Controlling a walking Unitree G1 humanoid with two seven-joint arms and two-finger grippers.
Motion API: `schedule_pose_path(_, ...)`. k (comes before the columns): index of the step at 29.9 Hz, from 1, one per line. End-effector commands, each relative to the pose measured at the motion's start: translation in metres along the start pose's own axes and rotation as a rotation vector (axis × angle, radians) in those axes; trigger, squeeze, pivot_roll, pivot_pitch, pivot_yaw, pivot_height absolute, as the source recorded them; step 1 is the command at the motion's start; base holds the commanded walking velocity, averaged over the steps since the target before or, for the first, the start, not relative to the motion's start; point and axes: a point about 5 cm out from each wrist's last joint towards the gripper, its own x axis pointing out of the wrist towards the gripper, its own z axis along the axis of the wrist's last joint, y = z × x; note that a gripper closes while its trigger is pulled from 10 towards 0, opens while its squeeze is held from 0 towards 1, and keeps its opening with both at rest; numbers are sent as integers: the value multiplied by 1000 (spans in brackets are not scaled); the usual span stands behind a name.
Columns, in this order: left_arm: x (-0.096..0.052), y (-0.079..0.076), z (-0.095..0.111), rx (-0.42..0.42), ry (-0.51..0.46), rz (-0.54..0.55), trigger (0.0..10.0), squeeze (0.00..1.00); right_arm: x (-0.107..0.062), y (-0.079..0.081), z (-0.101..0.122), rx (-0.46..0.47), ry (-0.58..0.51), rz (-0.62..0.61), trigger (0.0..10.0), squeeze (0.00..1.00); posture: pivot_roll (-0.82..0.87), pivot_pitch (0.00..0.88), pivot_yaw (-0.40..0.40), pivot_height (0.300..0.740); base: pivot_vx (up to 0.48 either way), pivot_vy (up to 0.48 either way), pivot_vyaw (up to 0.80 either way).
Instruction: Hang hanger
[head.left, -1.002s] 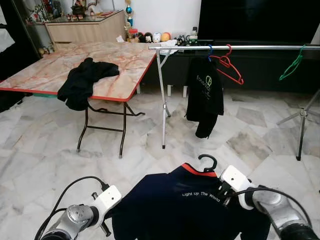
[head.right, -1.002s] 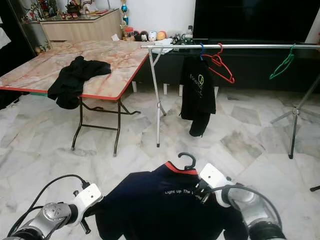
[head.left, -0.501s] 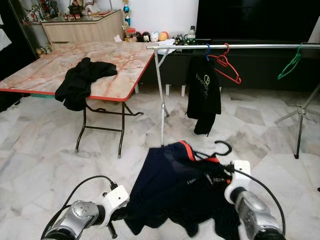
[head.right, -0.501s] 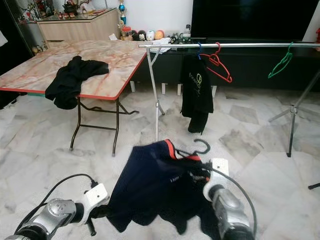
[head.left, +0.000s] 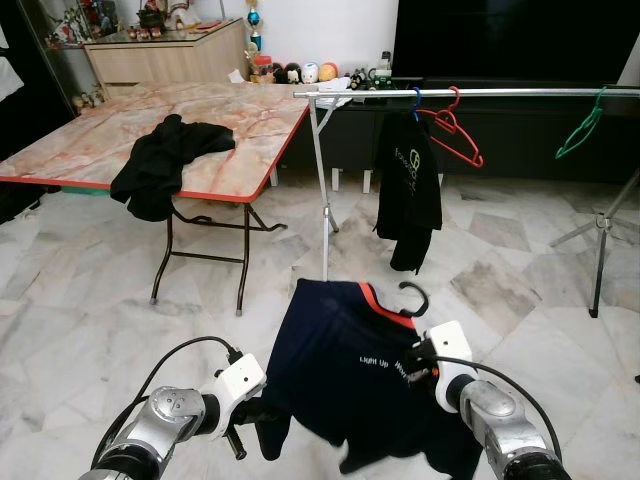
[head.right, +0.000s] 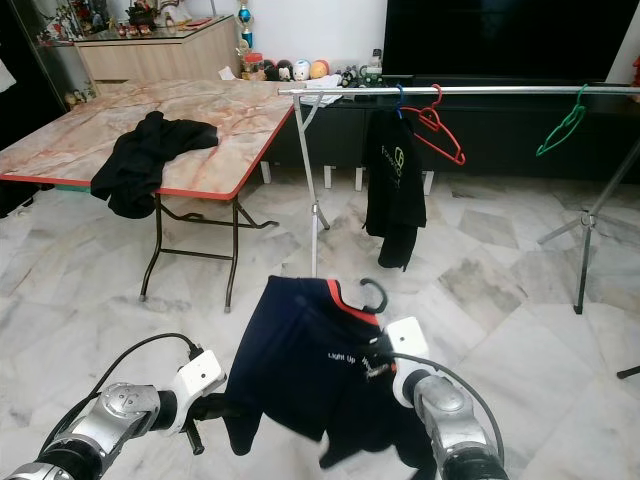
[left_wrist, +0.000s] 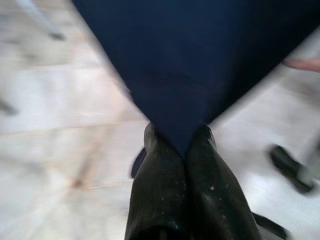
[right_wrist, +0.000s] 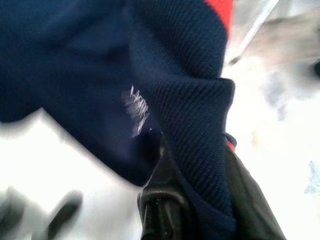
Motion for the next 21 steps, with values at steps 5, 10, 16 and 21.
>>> schedule_pose_path(5, -8, 8, -4, 0, 26, -6, 10000, 1000, -9, 0, -24, -139, 140, 105, 10000, 0, -2, 0, 72, 740, 0, 0, 0)
schedule_pose_path(10, -11, -3, -18, 113, 120, -119, 10000, 1000, -22, -12, -33, -304, 221, 187, 10000, 0, -1, 0, 71, 740, 0, 0, 0)
schedule_pose_path(16, -16, -7, -27, 193, 200, -215, 10000, 1000, -30, -18, -33, -388, 250, 253, 10000, 0, 8, 0, 68, 740, 0, 0, 0)
schedule_pose_path(21, -15, -6, -22, 203, 163, -194, 10000, 1000, -33, -15, -23, -495, 189, 370, 10000, 0, 11, 0, 69, 740, 0, 0, 0)
